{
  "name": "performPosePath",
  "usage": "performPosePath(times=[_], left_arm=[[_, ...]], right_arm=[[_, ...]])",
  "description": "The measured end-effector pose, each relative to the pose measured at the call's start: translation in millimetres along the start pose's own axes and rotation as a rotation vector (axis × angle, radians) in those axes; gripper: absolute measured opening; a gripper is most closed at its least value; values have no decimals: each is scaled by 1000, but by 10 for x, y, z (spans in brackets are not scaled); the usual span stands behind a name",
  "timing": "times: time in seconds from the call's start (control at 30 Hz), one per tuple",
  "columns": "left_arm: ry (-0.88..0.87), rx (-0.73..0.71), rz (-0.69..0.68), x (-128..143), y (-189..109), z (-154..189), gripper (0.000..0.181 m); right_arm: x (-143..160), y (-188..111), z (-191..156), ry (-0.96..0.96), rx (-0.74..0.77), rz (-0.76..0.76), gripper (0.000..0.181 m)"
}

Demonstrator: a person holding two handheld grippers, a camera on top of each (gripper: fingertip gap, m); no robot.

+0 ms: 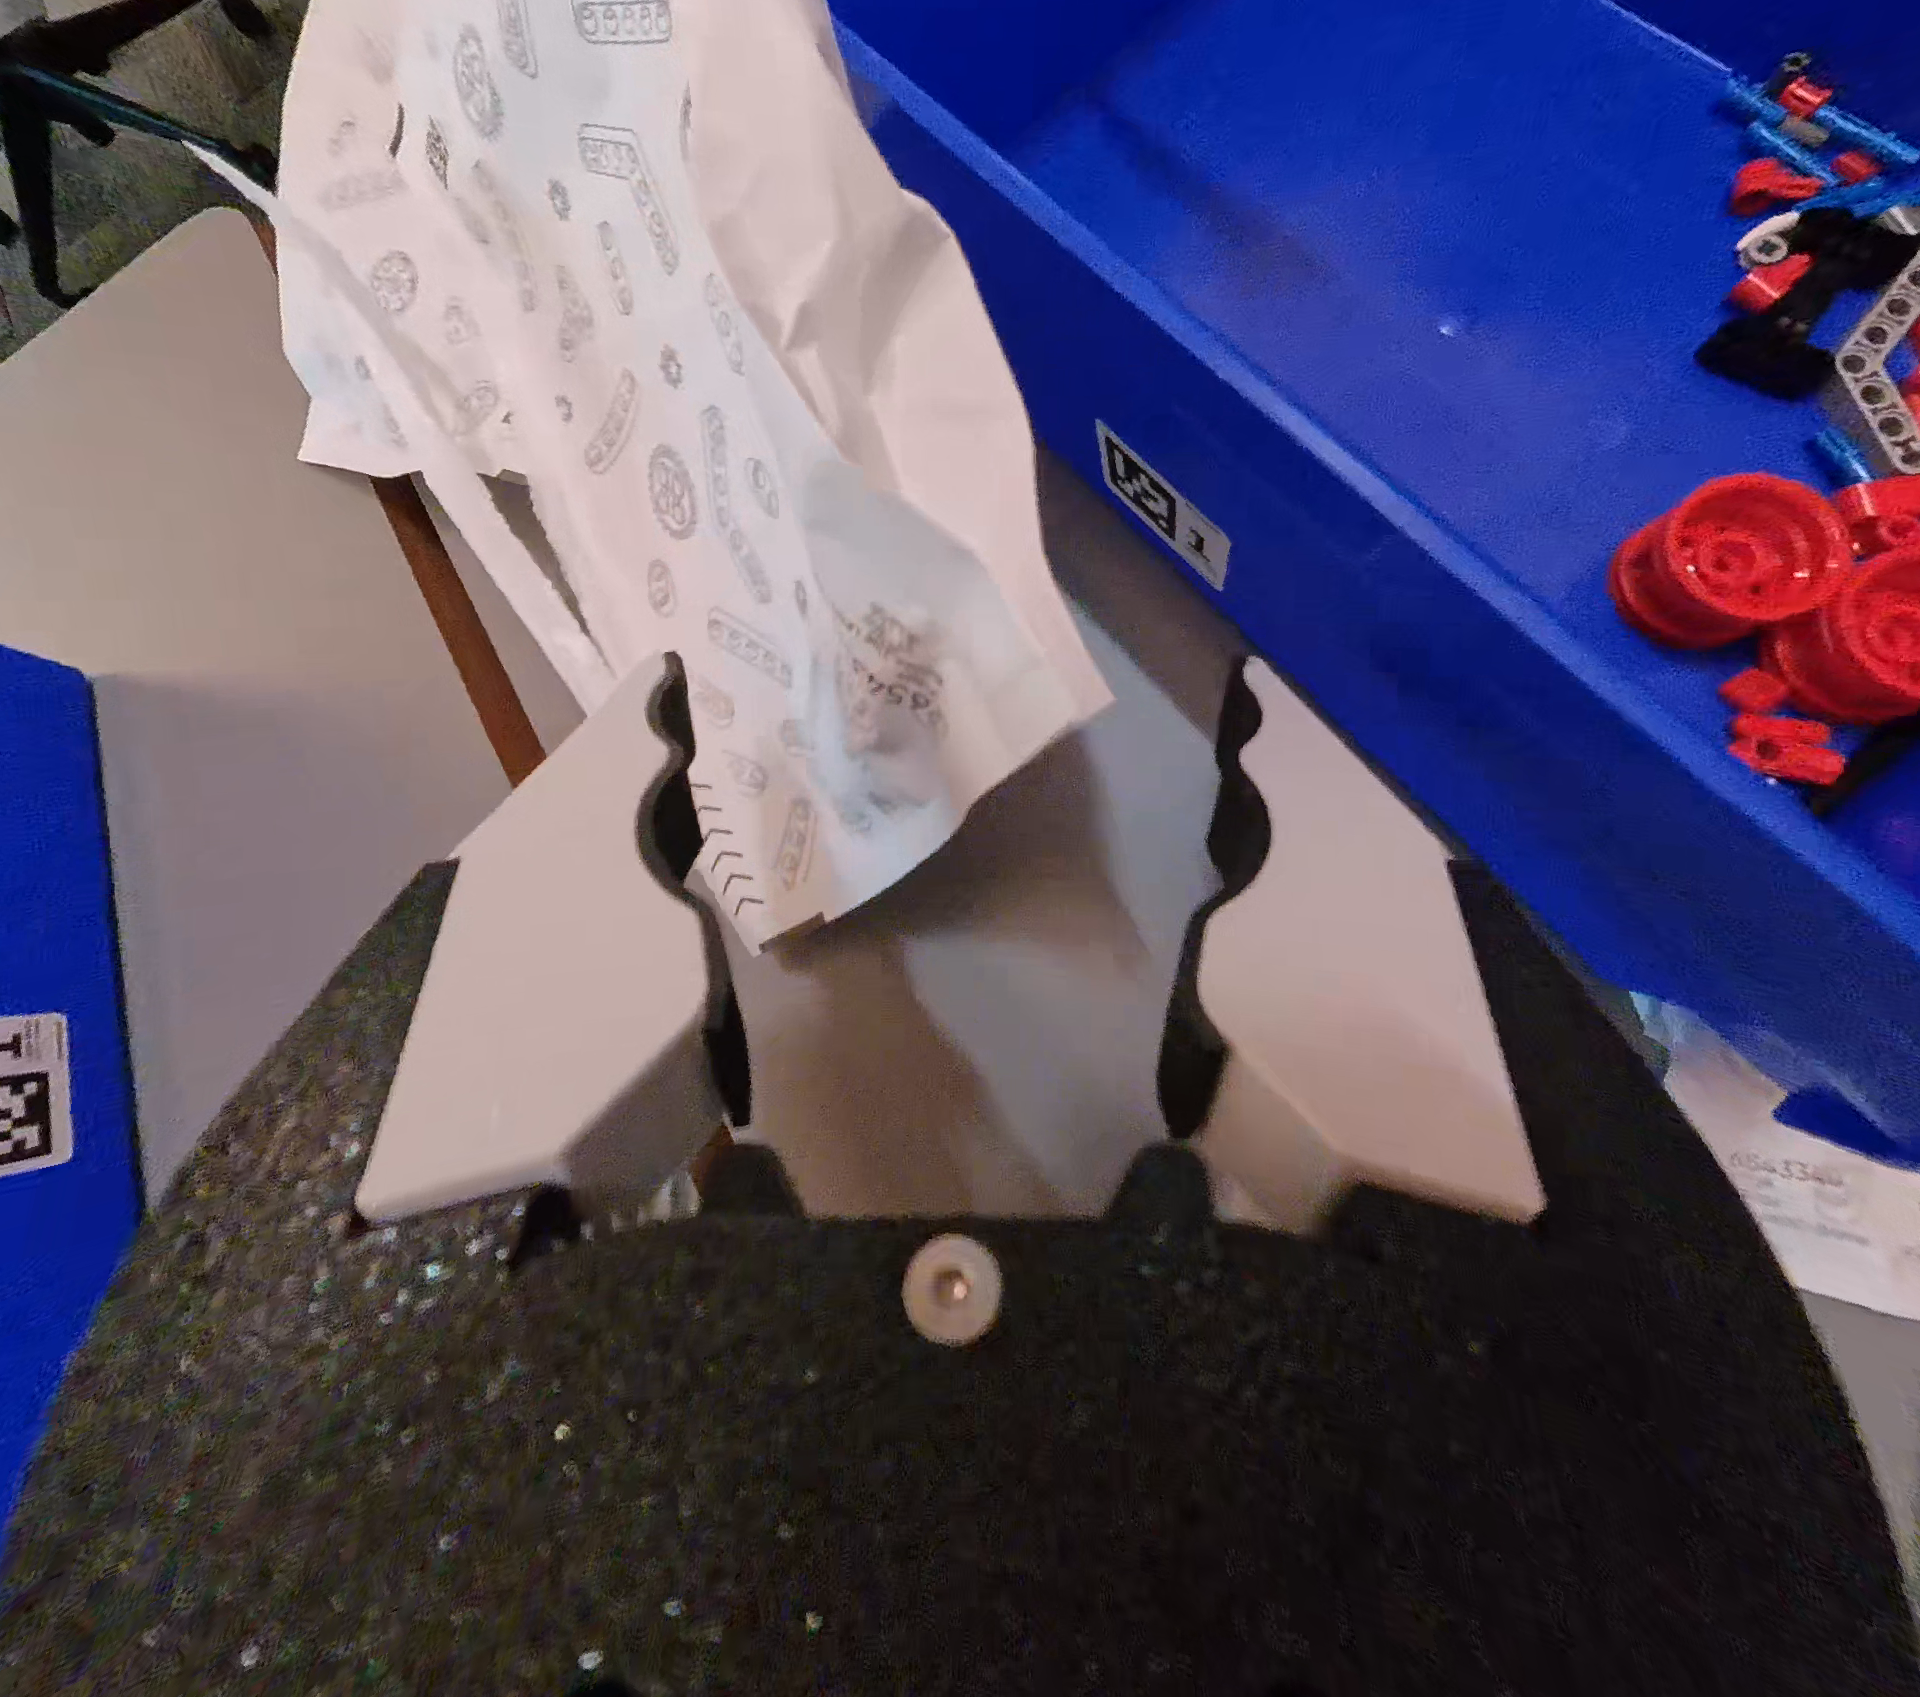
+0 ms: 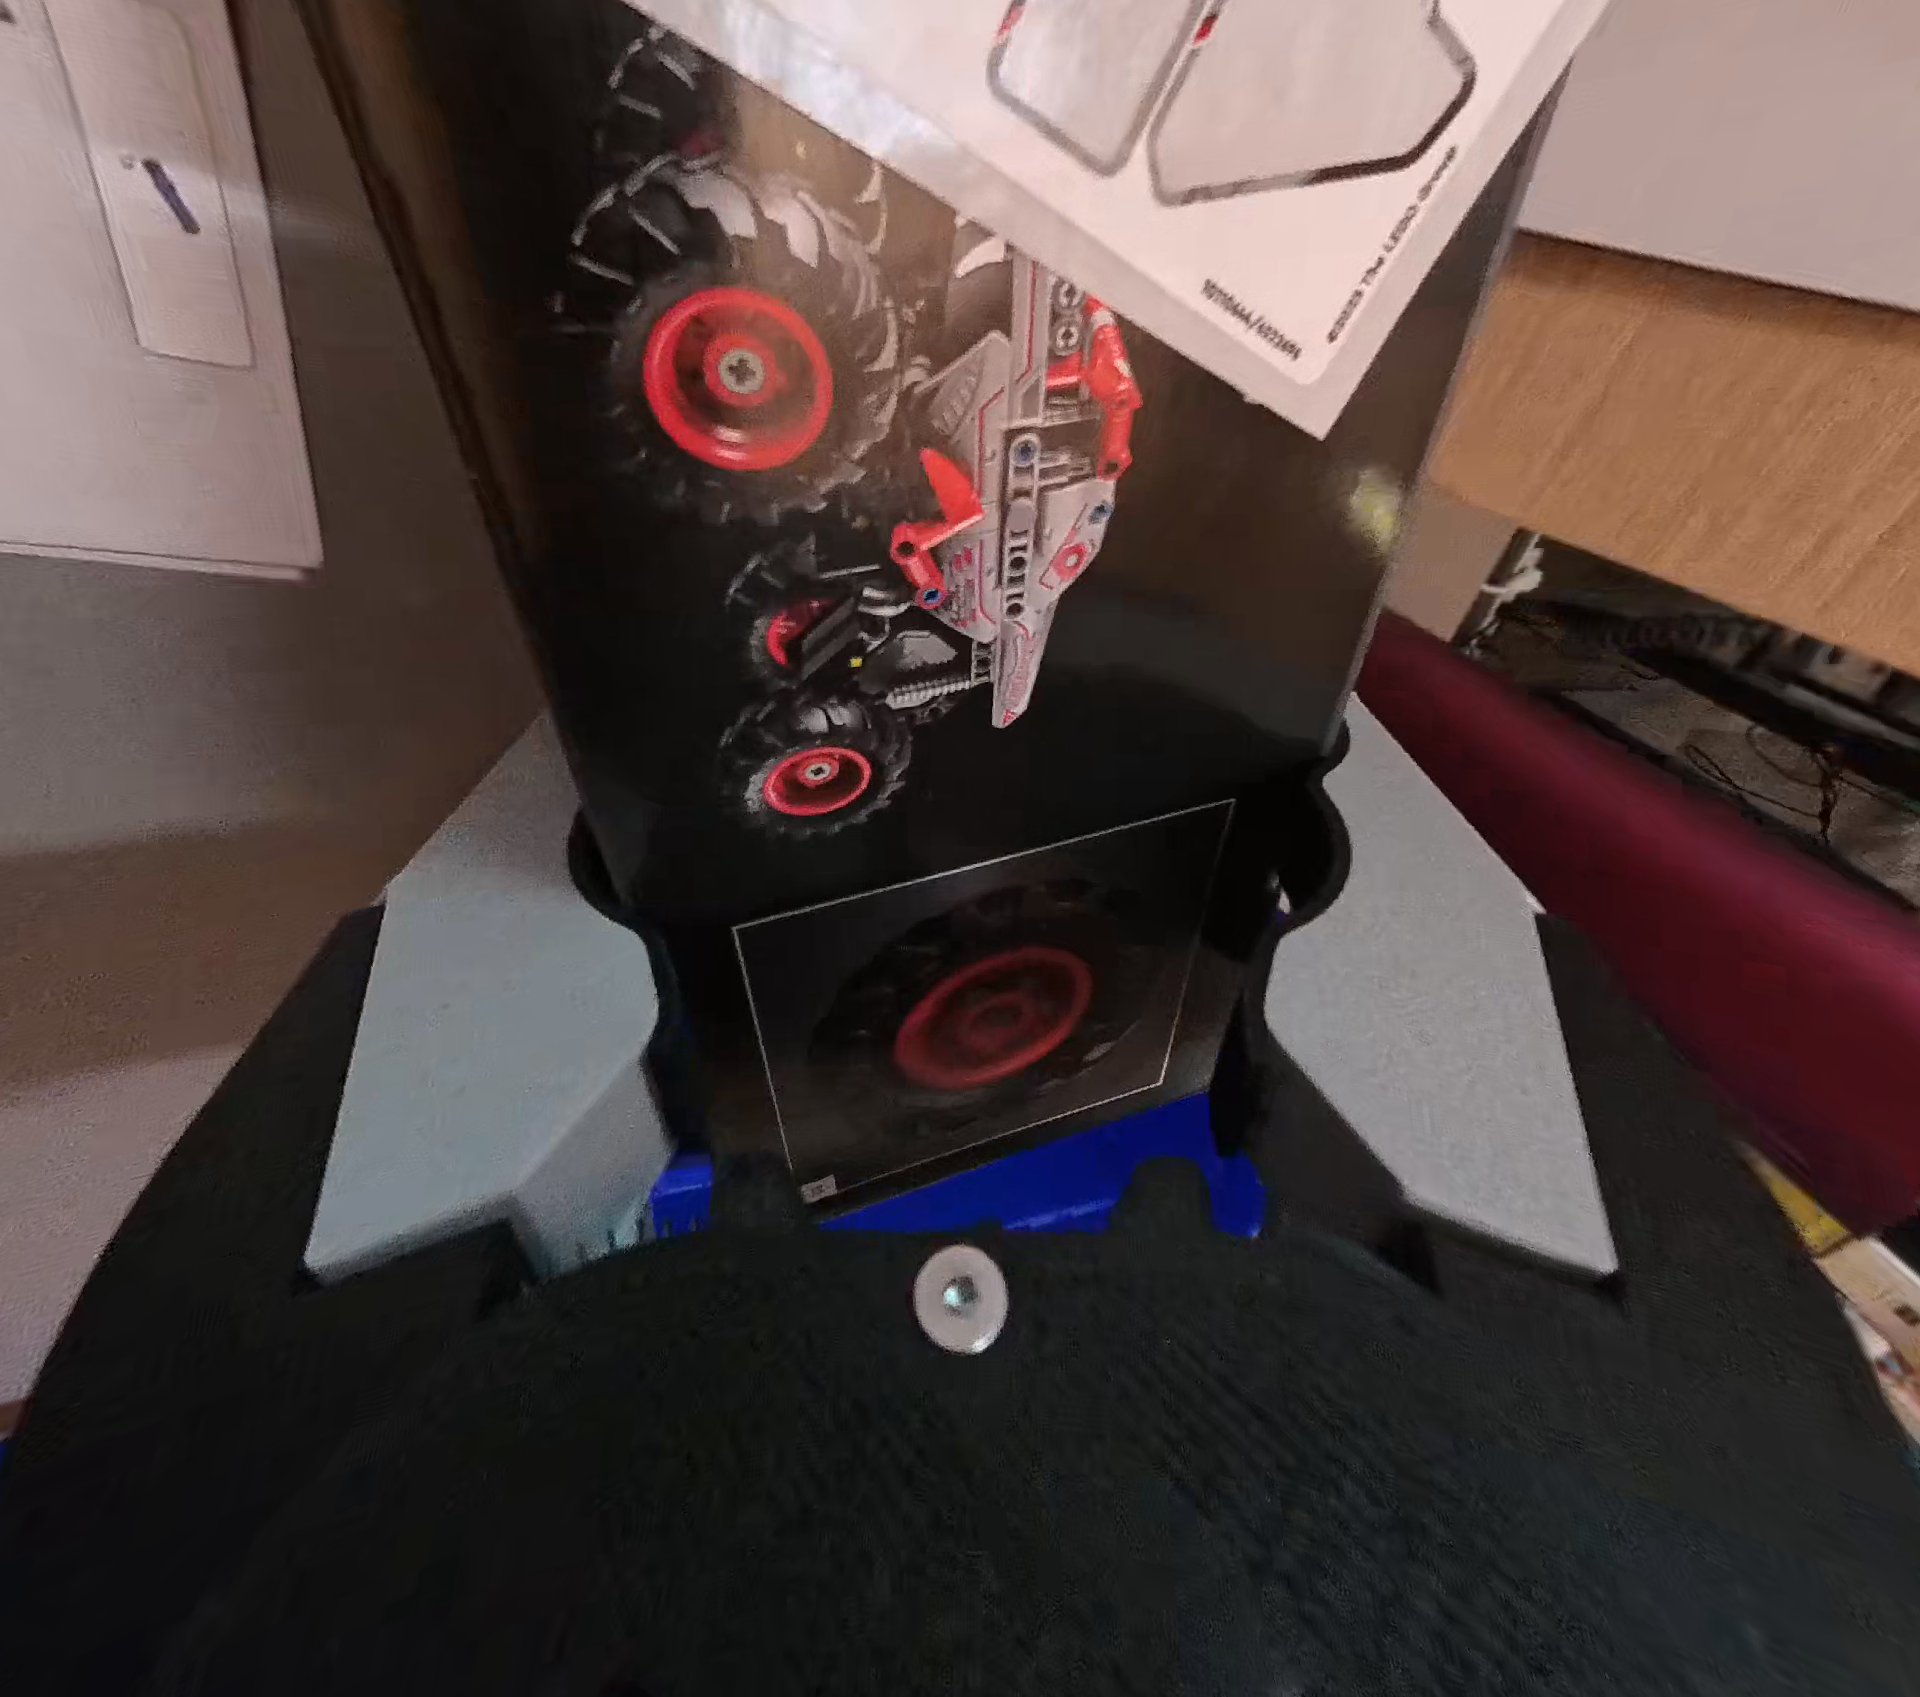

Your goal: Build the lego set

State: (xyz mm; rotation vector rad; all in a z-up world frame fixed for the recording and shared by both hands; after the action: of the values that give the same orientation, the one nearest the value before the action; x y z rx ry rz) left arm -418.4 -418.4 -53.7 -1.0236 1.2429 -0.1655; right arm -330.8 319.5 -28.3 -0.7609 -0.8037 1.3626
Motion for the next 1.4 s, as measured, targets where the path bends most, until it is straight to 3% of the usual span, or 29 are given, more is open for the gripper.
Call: performPosePath(times=[0.23,0.47,0.7,0.77,0.83,0.9,0.97,1.03,1.1,1.17,1.27,1.3,1.4], left_arm=[[34,-65,80,-73,-158,111,100],[40,-134,166,-268,-379,246,93],[-22,-211,115,-133,-650,348,99],[6,-281,129,-293,-854,470,100],[77,-282,181,-622,-942,863,95],[184,-187,218,-1035,-778,1502,90],[323,-31,204,-1351,-390,2291,88],[453,129,166,-1513,64,3049,86],[545,233,102,-1519,535,3568,82],[625,273,22,-1452,934,3787,81],[682,363,-33,-1448,1312,4010,76],[694,381,-31,-1500,1413,4074,73],[717,454,-116,-1545,1656,4232,72]], right_arm=[[278,-266,-259,51,80,4,125],[283,-564,-336,130,163,87,125],[228,-268,-200,193,160,57,124],[181,-184,-195,202,104,48,125],[175,-145,-186,212,54,34,127],[197,-118,-173,213,25,3,128],[190,-135,-149,213,17,-9,127],[146,-221,-37,226,79,1,133],[109,-395,-2,249,103,10,137],[152,-642,8,277,151,-46,144],[17,-1175,-133,335,243,-65,138],[-145,-1341,-248,368,258,-26,123],[-852,-1518,-835,378,219,136,107]])
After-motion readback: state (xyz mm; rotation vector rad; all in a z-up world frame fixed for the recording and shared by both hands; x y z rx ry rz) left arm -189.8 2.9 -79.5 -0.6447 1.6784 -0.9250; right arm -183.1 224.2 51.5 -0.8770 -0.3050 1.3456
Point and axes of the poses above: each gripper's, where its closed fingertips meet, y out along the fingers, x out of its underside, z = x × y across the jaws, the point moved 1 cm from there along -y, back along the fingers, and after that the axes turned 13 degrees about x, right-handed, at the moved point
